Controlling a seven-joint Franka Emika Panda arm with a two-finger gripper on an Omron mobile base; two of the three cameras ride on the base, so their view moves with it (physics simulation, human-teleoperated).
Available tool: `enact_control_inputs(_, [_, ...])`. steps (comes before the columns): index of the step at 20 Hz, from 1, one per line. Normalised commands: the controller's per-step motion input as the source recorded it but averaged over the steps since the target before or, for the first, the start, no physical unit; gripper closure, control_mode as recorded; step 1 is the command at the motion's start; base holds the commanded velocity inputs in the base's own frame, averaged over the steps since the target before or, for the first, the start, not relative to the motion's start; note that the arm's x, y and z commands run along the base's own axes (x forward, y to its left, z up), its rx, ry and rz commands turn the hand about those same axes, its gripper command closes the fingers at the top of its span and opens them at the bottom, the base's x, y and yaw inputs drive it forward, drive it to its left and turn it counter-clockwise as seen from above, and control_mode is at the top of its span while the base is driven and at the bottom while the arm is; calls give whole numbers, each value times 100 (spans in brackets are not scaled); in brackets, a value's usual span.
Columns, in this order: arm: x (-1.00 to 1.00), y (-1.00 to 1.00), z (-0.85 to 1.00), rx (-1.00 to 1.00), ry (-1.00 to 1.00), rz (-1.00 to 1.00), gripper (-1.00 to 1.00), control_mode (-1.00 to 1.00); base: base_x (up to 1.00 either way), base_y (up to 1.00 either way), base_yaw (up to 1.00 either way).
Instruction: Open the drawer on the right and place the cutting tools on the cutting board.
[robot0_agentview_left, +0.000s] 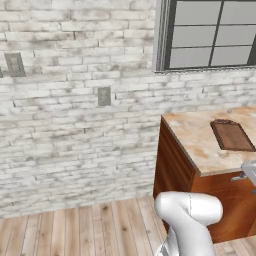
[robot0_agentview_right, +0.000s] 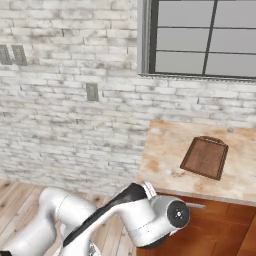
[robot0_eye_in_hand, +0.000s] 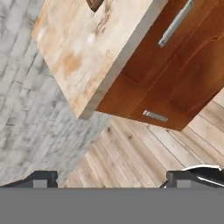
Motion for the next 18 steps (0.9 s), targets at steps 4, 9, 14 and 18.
enact_control_inputs(4, [1, -100, -44, 31, -22, -43, -100, -100, 0, 0, 0])
enact_control_inputs(9, [38, -72, -28, 7, -21, -10, -100, -100, 0, 0, 0])
enact_control_inputs(14, [29, -67, -43, 4, -16, -1, -100, -100, 0, 0, 0])
enact_control_inputs(18, [13, -56, -39, 13, -12, 0, -100, -100, 0, 0, 0])
